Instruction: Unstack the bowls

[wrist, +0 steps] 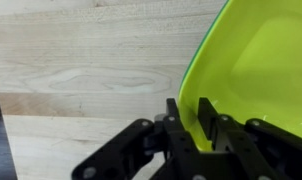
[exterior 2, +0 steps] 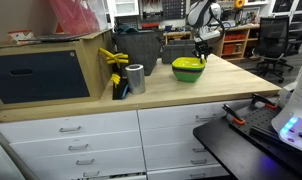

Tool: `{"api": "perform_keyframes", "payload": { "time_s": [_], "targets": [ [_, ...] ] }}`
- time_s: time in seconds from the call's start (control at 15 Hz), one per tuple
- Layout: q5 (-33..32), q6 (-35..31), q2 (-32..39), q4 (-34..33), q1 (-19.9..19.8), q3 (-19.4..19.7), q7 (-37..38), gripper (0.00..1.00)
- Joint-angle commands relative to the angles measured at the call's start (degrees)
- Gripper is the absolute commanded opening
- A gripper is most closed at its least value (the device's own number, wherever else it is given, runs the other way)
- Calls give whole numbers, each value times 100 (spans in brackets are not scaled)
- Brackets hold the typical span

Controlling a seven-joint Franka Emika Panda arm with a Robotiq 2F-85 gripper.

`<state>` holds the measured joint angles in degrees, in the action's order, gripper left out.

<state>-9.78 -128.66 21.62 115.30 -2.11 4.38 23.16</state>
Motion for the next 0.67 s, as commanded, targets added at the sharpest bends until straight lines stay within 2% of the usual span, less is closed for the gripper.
{"api": "perform_keyframes", "payload": {
  "time_s": [0.0,0.07,0.6],
  "targets": [
    [139,107,14,-216,136,113,89,1],
    [165,178,-51,-246,139,94,32,4],
    [393,564,-502,-447,199,-23,-86,0]
  ]
}}
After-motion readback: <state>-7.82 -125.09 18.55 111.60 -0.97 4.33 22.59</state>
